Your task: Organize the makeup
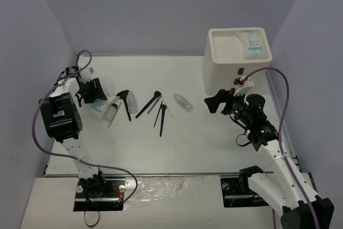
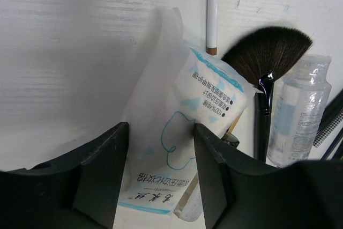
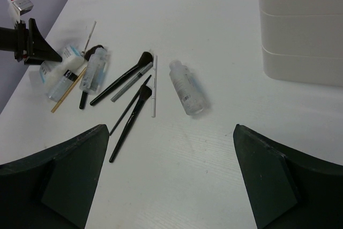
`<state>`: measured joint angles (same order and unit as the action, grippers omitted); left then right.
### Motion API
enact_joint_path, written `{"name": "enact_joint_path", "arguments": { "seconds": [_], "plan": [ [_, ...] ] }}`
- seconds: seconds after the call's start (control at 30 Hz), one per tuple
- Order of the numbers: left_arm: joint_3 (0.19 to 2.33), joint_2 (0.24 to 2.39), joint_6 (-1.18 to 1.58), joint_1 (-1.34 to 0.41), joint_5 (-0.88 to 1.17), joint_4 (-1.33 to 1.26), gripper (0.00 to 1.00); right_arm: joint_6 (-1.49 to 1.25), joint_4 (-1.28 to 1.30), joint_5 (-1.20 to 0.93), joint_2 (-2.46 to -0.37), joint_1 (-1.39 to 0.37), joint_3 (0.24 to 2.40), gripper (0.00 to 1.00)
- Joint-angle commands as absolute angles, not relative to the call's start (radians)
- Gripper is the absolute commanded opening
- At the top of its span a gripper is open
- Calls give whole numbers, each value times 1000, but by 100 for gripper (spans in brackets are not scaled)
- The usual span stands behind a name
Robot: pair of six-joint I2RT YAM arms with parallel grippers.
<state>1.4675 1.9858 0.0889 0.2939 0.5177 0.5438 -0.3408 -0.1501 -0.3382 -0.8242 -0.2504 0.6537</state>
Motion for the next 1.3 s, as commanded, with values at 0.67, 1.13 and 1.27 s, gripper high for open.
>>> {"name": "enact_joint_path", "arguments": {
  "seconds": [0.67,1.13,1.27],
  "plan": [
    [1213,1418,508,159,606,229,7,-423,-321,-345,-1007,-532,820,97],
    [972,1048,874,-323,291,-137,15,-512,-571,-273,-1291,-806,997,98],
    [946,1025,918,-348,281,-186,15,-514,-585,-276,-1330,-813,1019,98]
  ]
}}
